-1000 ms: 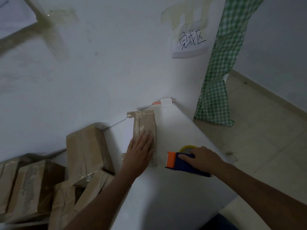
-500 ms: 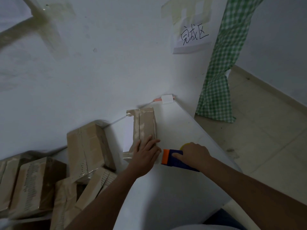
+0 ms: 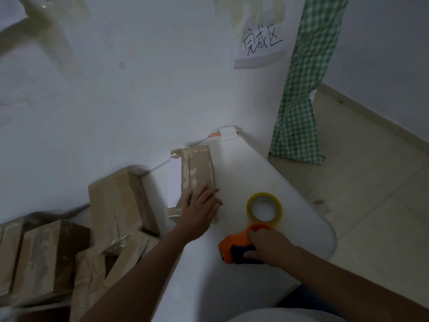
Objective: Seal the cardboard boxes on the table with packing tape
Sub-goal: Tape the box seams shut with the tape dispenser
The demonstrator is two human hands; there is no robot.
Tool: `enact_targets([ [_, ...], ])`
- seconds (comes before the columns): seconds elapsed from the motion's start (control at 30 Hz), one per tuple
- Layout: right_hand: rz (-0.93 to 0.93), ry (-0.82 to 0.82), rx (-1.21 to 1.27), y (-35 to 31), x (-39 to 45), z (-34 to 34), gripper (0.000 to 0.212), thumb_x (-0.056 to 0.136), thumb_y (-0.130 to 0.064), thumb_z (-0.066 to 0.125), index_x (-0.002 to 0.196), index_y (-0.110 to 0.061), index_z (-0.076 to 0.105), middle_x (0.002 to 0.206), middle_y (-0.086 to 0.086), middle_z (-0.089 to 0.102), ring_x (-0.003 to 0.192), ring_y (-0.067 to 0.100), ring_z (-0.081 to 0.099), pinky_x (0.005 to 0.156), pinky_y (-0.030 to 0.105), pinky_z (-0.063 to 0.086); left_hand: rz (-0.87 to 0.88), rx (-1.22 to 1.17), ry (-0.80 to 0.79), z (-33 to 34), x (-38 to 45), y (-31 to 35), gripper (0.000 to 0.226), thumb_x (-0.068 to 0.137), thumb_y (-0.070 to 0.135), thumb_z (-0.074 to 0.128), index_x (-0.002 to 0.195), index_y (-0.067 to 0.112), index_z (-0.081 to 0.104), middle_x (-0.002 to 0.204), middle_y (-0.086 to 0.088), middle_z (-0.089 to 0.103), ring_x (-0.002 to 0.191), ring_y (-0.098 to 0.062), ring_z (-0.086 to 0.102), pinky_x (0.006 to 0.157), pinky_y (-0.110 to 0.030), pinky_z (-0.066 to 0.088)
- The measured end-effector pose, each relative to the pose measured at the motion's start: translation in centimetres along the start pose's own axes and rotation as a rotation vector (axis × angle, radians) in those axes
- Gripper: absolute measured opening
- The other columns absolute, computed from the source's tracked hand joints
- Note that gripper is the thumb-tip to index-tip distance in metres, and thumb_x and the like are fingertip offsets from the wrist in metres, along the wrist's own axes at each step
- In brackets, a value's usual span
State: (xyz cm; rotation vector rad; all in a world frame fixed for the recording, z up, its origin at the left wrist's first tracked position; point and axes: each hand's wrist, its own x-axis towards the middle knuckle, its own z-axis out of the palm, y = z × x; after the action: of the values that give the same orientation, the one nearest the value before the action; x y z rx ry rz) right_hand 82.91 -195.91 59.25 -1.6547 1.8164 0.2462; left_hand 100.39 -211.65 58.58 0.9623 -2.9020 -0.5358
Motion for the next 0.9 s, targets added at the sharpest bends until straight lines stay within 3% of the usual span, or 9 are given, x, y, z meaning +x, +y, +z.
enact_targets([
  [0.1, 0.026, -0.021, 0.082, -0.3, -0.1, 1.0, 0.039, 0.094, -0.049, 0.052, 0.107, -0.013, 0.053, 0.102, 0.008, 0.059, 0.083, 0.019, 0.056, 0.064, 0.030, 0.040, -0.024, -0.032, -0.007, 0.1, 0.1, 0.5, 0.033, 0.107, 0.030, 0.032, 0.128, 0.029, 0.057, 0.156, 0.013, 0.030, 0.151, -0.010, -0.003, 0.120, -0.043, -0.005],
  [0.2, 0.086, 0.138, 0.224, -0.5, 0.5, 0.7, 0.032, 0.096, -0.048, 0.049, 0.094, -0.016, 0.052, 0.089, 0.002, 0.056, 0.083, 0.018, 0.058, 0.067, 0.032, 0.044, -0.034, -0.050, -0.017, 0.3, -0.1, 1.0, 0.035, 0.107, 0.032, 0.029, 0.128, 0.030, 0.056, 0.156, 0.015, 0.029, 0.152, -0.012, -0.006, 0.120, -0.049, -0.004],
  [0.3, 0.158, 0.286, 0.760, -1.1, 2.2, -0.6, 0.030, 0.096, -0.035, 0.056, 0.119, -0.016, 0.054, 0.110, 0.001, 0.061, 0.095, 0.013, 0.058, 0.078, 0.024, 0.047, -0.030, -0.069, -0.009, 0.3, -0.1, 1.0, 0.034, 0.107, 0.031, 0.030, 0.127, 0.030, 0.058, 0.156, 0.014, 0.029, 0.152, -0.013, -0.006, 0.119, -0.050, -0.003],
  [0.37, 0.187, 0.204, 1.208, -1.9, 3.5, -1.9, 0.044, 0.096, -0.024, 0.059, 0.135, -0.013, 0.043, 0.128, 0.002, 0.055, 0.112, 0.015, 0.054, 0.090, 0.025, 0.044, -0.029, -0.064, -0.008, 0.3, -0.1, 0.9, 0.034, 0.107, 0.031, 0.030, 0.127, 0.031, 0.058, 0.157, 0.015, 0.029, 0.152, -0.013, -0.006, 0.119, -0.050, -0.003],
  [0.43, 0.205, 0.146, 1.447, -2.6, 4.5, -2.6, 0.047, 0.095, -0.016, 0.060, 0.138, -0.010, 0.040, 0.132, 0.005, 0.054, 0.116, 0.019, 0.055, 0.093, 0.030, 0.045, -0.029, -0.045, -0.030, 0.3, 0.0, 0.7, 0.035, 0.107, 0.031, 0.029, 0.129, 0.031, 0.056, 0.158, 0.014, 0.027, 0.151, -0.012, -0.009, 0.119, -0.050, -0.004],
  [0.57, 0.272, 0.258, 1.457, -3.0, 5.0, -2.5, 0.021, 0.096, -0.015, 0.059, 0.109, 0.001, 0.061, 0.091, 0.009, 0.071, 0.074, 0.016, 0.068, 0.065, 0.022, 0.051, 0.000, 0.060, -0.061, -0.2, 0.1, 0.6, 0.041, 0.106, 0.037, 0.023, 0.134, 0.031, 0.052, 0.161, 0.011, 0.022, 0.152, -0.015, -0.003, 0.119, -0.052, 0.008],
  [0.67, 0.290, 0.350, 1.423, -2.6, 5.2, -2.3, 0.011, 0.095, -0.012, 0.060, 0.094, -0.002, 0.063, 0.080, 0.008, 0.069, 0.067, 0.014, 0.065, 0.063, 0.024, 0.050, 0.045, 0.027, 0.041, -1.6, 0.3, -0.1, 0.042, 0.106, 0.032, 0.031, 0.146, 0.024, 0.042, 0.163, 0.006, 0.020, 0.145, -0.020, 0.030, 0.112, -0.041, 0.034],
  [0.73, 0.274, 0.371, 1.414, -2.4, 5.2, -2.0, 0.009, 0.095, -0.012, 0.060, 0.092, -0.004, 0.063, 0.079, 0.007, 0.069, 0.068, 0.015, 0.065, 0.065, 0.024, 0.051, -0.021, -0.127, 0.106, -2.6, 0.2, -1.0, 0.047, 0.107, 0.030, 0.032, 0.153, 0.025, 0.030, 0.164, 0.009, 0.015, 0.140, -0.018, 0.038, 0.110, -0.033, 0.038],
  [0.9, 0.197, 0.450, 1.318, -1.8, 5.1, -1.0, 0.009, 0.095, -0.011, 0.059, 0.088, -0.008, 0.064, 0.077, 0.003, 0.069, 0.070, 0.015, 0.066, 0.062, 0.019, 0.049, -0.059, 0.049, -0.052, -2.0, -0.7, -3.2, 0.057, 0.105, 0.046, 0.024, 0.157, 0.027, 0.010, 0.164, 0.009, -0.005, 0.152, -0.015, -0.003, 0.123, -0.047, 0.010],
])
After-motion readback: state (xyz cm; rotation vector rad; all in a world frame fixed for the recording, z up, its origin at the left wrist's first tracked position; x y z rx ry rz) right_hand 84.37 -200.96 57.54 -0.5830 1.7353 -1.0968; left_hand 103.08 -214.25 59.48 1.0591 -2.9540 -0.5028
